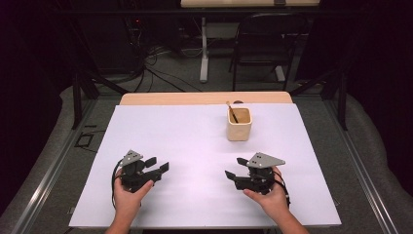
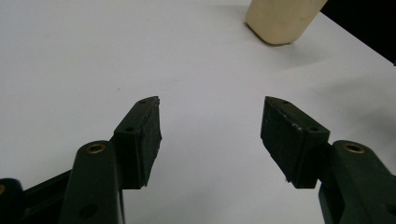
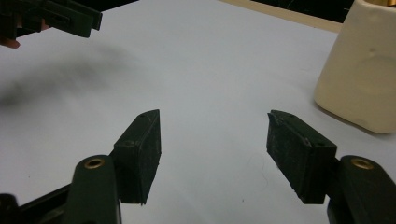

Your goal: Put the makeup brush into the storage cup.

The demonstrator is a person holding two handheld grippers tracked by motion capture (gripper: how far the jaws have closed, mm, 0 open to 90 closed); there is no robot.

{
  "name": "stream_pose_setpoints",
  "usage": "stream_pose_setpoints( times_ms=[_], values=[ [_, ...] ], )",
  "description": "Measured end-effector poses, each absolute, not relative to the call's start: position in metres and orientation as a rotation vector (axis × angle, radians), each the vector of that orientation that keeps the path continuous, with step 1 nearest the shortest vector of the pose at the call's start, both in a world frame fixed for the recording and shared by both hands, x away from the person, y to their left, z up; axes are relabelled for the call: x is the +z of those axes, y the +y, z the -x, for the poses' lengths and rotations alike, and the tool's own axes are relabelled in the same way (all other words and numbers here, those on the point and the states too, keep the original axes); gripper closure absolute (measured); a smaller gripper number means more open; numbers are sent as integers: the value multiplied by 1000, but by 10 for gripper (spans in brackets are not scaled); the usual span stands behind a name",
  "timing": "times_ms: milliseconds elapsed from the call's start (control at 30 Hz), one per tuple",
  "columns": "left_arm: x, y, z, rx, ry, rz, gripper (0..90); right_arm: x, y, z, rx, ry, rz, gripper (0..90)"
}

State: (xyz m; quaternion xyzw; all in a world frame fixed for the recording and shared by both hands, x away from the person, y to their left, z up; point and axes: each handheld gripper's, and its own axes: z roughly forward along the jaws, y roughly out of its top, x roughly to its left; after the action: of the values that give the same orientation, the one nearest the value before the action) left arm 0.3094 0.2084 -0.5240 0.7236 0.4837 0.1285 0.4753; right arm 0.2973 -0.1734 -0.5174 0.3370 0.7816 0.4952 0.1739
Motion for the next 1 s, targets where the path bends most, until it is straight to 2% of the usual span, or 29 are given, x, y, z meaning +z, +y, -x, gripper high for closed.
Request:
stream_pose_setpoints(
  times_ms=[1000],
  values=[
    [-525,208,-310,313,1185,-1775,381,-537,-172,-299,1404,2226,-971,365]
  ],
)
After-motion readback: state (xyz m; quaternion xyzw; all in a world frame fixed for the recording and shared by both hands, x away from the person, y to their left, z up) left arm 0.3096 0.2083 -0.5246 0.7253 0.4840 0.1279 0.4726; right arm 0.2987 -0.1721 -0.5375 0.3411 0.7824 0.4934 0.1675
